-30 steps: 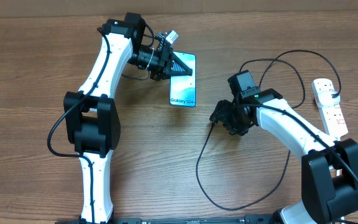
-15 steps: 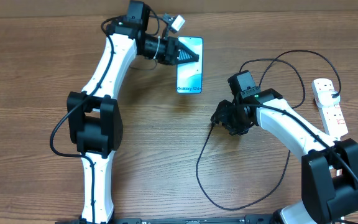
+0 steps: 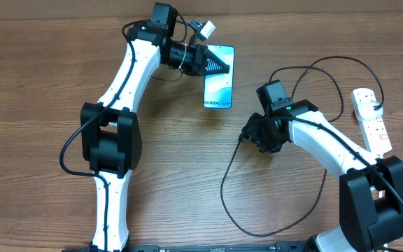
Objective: Plug charger to phone and switch on socket
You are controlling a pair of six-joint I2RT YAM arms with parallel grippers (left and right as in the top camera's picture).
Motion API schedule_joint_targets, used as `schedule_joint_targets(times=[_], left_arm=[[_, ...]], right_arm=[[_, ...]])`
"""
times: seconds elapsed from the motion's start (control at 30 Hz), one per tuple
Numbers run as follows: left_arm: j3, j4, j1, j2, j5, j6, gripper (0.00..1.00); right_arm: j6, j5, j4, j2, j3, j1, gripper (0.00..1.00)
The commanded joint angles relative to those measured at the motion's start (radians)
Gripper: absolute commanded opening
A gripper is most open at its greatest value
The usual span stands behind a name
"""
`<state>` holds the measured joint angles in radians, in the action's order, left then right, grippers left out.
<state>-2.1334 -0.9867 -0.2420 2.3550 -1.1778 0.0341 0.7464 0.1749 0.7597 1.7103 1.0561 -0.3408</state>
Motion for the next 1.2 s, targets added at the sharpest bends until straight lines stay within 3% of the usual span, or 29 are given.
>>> schedule_joint_targets(times=[0.0,0.73,0.97,1.17], left_arm=[[-0.005,0.003,0.013,0.008,0.020,-0.004,0.04],[0.005,0.042,0.017,0.029,0.059,-0.011,0.04],[0.005,0.040,0.028,0.029,0.058,-0.011,0.04],[0.005,0.030,0.038,0.029,0.058,-0.011,0.04]], right_arm=[[0.022,-0.052,0.001,0.003,-0.010,-0.002,0.52],[0.201,-0.195,-0.031,0.086,-0.010,-0.091,0.57],[0.201,-0.170,-0.043,0.089,-0.010,-0.091,0.40],[0.200,-0.174,-0.072,0.089,-0.010,-0.091,0.38]])
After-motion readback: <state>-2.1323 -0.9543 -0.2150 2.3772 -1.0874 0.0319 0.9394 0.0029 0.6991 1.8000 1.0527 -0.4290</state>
